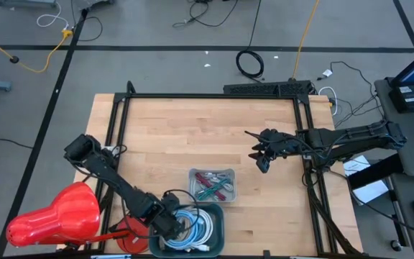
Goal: Pick & Place USB Port
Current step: Put the blue HDMI cable into the blue bin, then adjust the gray bin
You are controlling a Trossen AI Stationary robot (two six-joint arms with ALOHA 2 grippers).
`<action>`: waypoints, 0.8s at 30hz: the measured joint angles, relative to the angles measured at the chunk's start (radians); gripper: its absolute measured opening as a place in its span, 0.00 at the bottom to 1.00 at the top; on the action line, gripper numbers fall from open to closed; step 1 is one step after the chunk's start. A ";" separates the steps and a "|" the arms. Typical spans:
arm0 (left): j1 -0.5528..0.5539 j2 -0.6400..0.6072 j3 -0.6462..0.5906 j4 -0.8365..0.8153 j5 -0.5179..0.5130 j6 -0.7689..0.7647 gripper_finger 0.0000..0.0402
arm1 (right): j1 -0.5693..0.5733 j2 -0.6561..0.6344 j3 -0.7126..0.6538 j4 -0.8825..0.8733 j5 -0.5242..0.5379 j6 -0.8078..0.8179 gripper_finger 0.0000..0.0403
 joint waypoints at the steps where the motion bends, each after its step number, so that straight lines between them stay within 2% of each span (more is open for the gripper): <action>1: 0.000 0.000 0.000 0.003 0.010 0.000 0.32 | 0.000 0.000 0.000 0.000 -0.001 0.002 0.42; 4: 0.000 0.000 0.006 0.012 0.018 -0.004 0.40 | 0.000 0.000 0.000 0.000 -0.002 0.008 0.42; 7: 0.000 0.000 0.038 0.001 0.013 -0.004 0.42 | 0.000 0.000 0.000 0.001 -0.002 0.008 0.42; 15: 0.000 -0.007 0.150 -0.007 -0.049 0.026 0.37 | 0.000 0.000 0.000 0.011 -0.019 0.008 0.42; 24: 0.061 -0.007 0.327 -0.116 -0.241 0.143 0.31 | 0.000 0.000 0.000 0.028 -0.077 0.008 0.42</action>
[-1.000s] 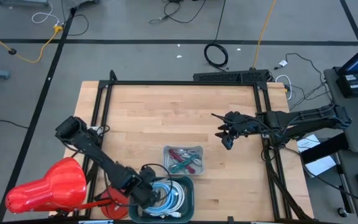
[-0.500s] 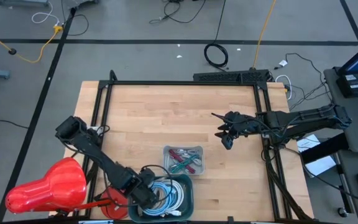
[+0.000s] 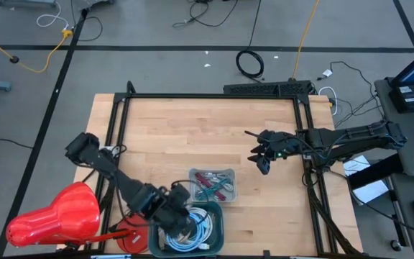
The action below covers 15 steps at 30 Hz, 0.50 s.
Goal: Pick & Place USB Port
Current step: Adjust the gray bin
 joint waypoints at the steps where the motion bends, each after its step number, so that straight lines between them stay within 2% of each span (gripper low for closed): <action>1: 0.012 0.000 0.017 -0.015 -0.020 0.012 0.30 | 0.000 0.000 0.000 0.000 -0.004 0.001 0.42; 9: 0.168 -0.002 0.064 -0.107 -0.112 0.119 0.23 | 0.000 0.000 0.000 0.008 -0.058 0.001 0.42; 13: 0.274 -0.002 0.053 -0.183 -0.081 0.126 0.16 | 0.000 0.001 0.000 -0.014 -0.058 0.001 0.41; 15: 0.317 -0.001 0.041 -0.239 -0.044 0.115 0.11 | 0.000 0.011 0.000 -0.055 -0.058 0.008 0.36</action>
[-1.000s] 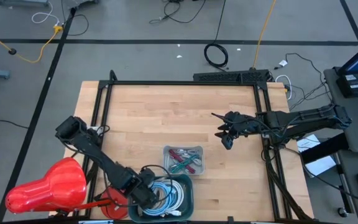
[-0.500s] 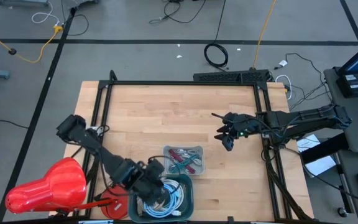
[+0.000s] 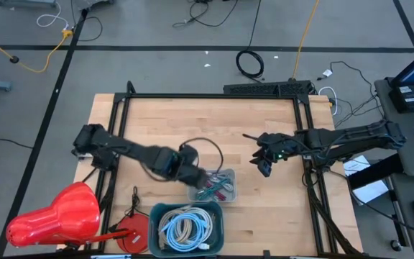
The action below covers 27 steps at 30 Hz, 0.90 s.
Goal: Pick & Place USB Port
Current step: Adjust the gray bin
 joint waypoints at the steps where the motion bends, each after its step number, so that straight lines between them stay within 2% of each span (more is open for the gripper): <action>1: 0.017 0.000 -0.003 -0.042 0.028 -0.002 0.07 | 0.002 0.002 0.000 -0.028 0.000 0.003 0.32; 3: 0.042 0.000 -0.011 -0.145 0.103 -0.011 0.02 | 0.013 0.006 0.000 -0.074 0.001 0.003 0.20; 5: 0.051 0.000 -0.034 -0.265 0.186 -0.038 0.02 | 0.027 0.008 0.000 -0.099 -0.001 -0.001 0.07; 6: 0.050 0.000 -0.049 -0.310 0.217 -0.046 0.02 | 0.035 0.008 0.000 -0.109 0.000 -0.007 0.03; 8: 0.030 0.000 -0.078 -0.353 0.240 -0.048 0.01 | 0.050 0.007 0.000 -0.103 0.002 -0.004 0.03; 12: -0.013 0.001 -0.133 -0.336 0.270 -0.069 0.01 | 0.060 0.007 -0.033 -0.040 0.004 0.011 0.00; 16: -0.041 0.001 -0.199 -0.276 0.321 -0.150 0.01 | 0.059 0.021 -0.136 0.081 -0.018 0.043 0.00; 19: -0.074 0.002 -0.224 -0.300 0.357 -0.203 0.00 | 0.059 0.048 -0.222 0.144 -0.021 0.082 0.00; 23: -0.107 0.001 -0.233 -0.301 0.355 -0.248 0.00 | 0.059 0.092 -0.292 0.250 -0.021 0.114 0.00; 27: -0.103 0.001 -0.233 -0.275 0.343 -0.285 0.00 | 0.060 0.160 -0.297 0.380 -0.044 0.106 0.00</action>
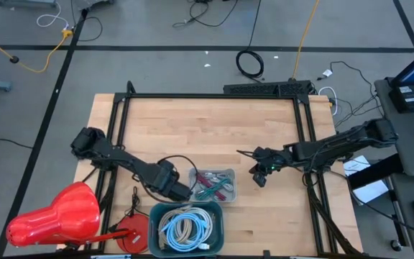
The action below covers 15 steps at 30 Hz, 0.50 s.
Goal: Pick & Place USB Port
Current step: Adjust the gray bin
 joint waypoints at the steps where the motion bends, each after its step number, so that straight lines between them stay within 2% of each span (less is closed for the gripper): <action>1: 0.004 0.000 0.000 0.019 0.001 0.001 0.00 | 0.000 0.021 0.000 0.032 -0.010 0.000 0.00; 5: 0.008 0.000 0.000 0.055 0.000 0.008 0.00 | 0.000 0.120 0.005 0.130 -0.057 0.002 0.00; 9: 0.006 -0.002 0.000 0.004 -0.032 -0.050 0.00 | 0.006 0.210 0.049 0.148 -0.086 -0.013 0.00; 15: 0.008 -0.126 -0.001 -0.017 -0.262 -0.246 0.00 | 0.031 0.291 0.179 0.156 -0.108 -0.072 0.00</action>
